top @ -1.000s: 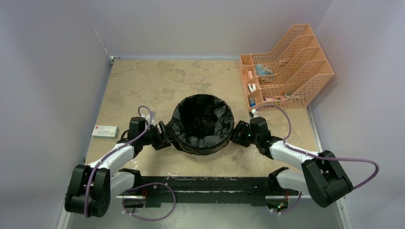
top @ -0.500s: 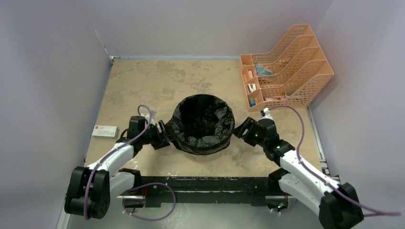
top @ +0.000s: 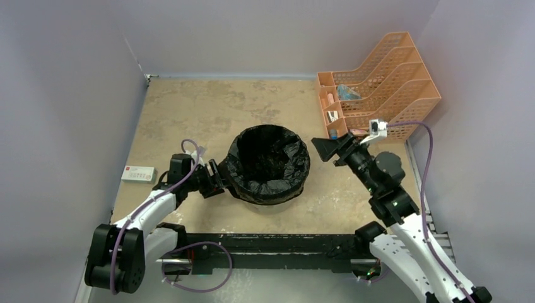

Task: Put the trash bags into the trash bin

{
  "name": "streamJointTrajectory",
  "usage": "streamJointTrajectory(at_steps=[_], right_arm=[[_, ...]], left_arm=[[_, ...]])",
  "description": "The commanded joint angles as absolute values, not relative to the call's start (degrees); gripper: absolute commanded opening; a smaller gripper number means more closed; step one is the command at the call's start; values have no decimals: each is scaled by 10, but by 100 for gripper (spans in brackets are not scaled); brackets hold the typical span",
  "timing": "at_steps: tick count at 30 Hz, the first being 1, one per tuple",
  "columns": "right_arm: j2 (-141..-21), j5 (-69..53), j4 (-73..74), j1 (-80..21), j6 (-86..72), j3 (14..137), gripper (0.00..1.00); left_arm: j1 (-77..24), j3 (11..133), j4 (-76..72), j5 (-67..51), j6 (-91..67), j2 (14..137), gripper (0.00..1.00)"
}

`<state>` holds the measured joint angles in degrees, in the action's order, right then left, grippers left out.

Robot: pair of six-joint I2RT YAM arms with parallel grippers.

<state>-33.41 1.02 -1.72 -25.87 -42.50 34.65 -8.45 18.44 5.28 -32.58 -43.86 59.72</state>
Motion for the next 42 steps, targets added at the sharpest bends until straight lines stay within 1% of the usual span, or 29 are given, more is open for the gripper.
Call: streamJointTrajectory(at_steps=[1, 3, 4, 5, 10, 13, 19, 25, 32, 42], right_arm=[[-404, -213, -124, -260, -345, 435, 80], [-464, -285, -103, -263, -334, 478, 74], [-489, -302, -84, -271, -325, 498, 70], [-514, -293, -58, -285, -311, 519, 68], [-597, -87, 66, -416, -239, 608, 59], [-640, 3, 110, -475, -211, 643, 54], [-753, 178, 186, -594, -159, 712, 51], [-840, 183, 204, -627, -172, 743, 49], [-878, 115, 166, -630, -184, 714, 50], [-956, 113, 159, -633, -192, 688, 52]], left_arm=[[-87, 187, 35, -337, -433, 580, 64], [-87, 183, 37, -337, -433, 572, 64], [-87, 182, 38, -337, -433, 568, 64], [-87, 181, 39, -336, -433, 565, 64], [-87, 177, 42, -339, -436, 553, 65], [-88, 176, 44, -338, -437, 548, 65], [-88, 174, 44, -338, -440, 543, 65], [-87, 171, 41, -349, -441, 542, 65], [-88, 169, 42, -348, -441, 539, 65], [-88, 168, 29, -366, -441, 542, 63]])
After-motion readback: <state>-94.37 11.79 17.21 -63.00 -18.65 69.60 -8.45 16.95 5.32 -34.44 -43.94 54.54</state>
